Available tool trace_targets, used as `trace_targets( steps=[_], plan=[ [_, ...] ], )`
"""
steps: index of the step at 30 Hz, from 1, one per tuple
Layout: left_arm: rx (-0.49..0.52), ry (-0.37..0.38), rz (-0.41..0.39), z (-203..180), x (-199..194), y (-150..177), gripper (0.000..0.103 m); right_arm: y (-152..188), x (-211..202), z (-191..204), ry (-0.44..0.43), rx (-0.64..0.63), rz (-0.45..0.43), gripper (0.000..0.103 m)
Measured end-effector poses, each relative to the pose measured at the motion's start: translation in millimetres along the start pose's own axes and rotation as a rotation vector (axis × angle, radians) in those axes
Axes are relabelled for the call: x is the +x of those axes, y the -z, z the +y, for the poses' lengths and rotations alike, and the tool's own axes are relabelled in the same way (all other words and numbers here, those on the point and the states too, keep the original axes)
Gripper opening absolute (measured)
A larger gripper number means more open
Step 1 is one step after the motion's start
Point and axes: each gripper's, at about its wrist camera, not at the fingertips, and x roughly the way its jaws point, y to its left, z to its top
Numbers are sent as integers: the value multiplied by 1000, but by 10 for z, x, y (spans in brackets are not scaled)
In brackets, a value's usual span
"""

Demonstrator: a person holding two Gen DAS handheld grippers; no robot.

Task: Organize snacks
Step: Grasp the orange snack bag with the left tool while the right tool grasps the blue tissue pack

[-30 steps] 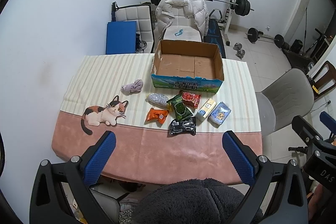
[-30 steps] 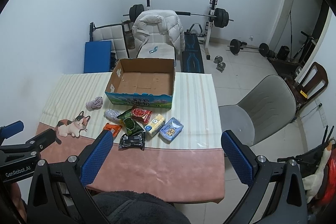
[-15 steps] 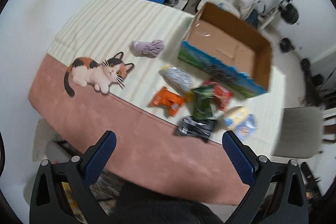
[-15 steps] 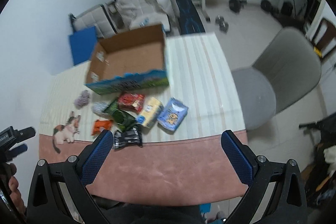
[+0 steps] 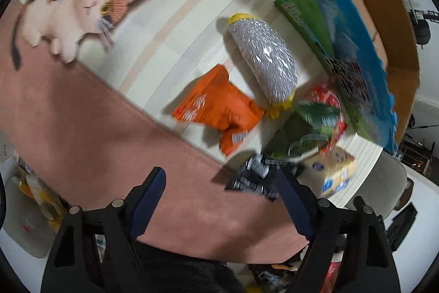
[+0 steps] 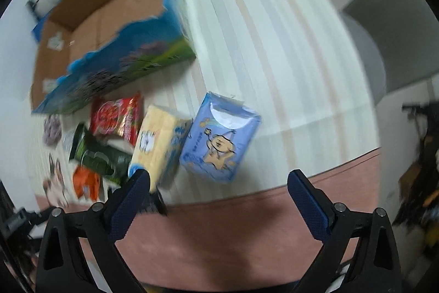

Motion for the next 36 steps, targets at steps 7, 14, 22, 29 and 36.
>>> trace_targets(
  steps=[7,14,22,29,36],
  plan=[
    [-75,41,128,-73,542,-378,81,-152,474,64,-45,148,42,93],
    [-49,-28,138,-216,752,-519,63,-163,471,132,-46,184,38,90],
    [316,-435,-8,-477,628,-432,56,-43,450,-9,-50,196,31,90],
    [434,-516,-71,-864,790,-141,55,60,337,-199,-45,295,-62,90],
    [469,-524,-128,-1192,763,265,49,-22,545,-255,-11,302,-17,90]
  ],
)
